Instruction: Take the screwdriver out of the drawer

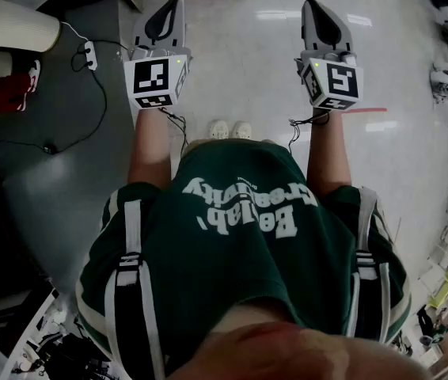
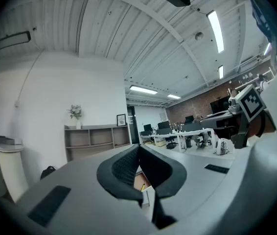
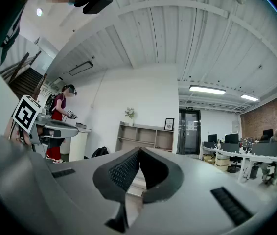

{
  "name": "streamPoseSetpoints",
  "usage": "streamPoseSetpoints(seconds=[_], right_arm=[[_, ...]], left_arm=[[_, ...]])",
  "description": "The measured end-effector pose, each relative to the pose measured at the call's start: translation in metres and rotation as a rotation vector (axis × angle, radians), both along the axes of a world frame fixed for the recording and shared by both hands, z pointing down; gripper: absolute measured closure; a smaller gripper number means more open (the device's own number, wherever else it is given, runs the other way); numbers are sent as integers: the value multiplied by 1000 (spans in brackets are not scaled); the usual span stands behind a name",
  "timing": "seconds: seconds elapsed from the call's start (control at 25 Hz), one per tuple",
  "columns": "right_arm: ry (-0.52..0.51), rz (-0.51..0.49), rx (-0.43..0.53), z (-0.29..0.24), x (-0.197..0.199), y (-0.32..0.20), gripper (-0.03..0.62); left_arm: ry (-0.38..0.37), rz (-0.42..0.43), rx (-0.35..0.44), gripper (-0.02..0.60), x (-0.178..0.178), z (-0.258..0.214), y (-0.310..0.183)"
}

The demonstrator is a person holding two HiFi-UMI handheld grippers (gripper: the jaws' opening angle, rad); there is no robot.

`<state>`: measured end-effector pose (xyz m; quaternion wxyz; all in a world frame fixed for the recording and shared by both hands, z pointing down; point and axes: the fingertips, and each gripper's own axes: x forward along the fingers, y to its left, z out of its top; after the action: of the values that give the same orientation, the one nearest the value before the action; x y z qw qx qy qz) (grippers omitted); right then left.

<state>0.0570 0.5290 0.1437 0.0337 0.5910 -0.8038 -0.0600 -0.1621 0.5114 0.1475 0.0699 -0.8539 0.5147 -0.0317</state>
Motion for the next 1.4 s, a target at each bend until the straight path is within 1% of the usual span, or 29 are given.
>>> streamPoseSetpoints(seconds=[0.16, 0.36, 0.64, 0.84, 1.12, 1.4], right_arm=[[1, 4, 6, 0, 0, -2, 559], [-1, 5, 8, 0, -5, 0, 560], [-17, 8, 9, -1, -3, -1, 559], [-38, -10, -9, 2, -11, 0, 559], [-8, 6, -41, 7, -27, 1, 559], [38, 37, -22, 9, -47, 11, 559]], left_arm=[[-12, 1, 6, 563, 2, 0, -3], [-8, 0, 8, 563, -4, 0, -3], [-3, 8, 17, 563, -1, -2, -3], [-14, 10, 5, 563, -4, 0, -4], [-15, 26, -14, 563, -15, 4, -2], [-15, 55, -15, 563, -27, 11, 5]])
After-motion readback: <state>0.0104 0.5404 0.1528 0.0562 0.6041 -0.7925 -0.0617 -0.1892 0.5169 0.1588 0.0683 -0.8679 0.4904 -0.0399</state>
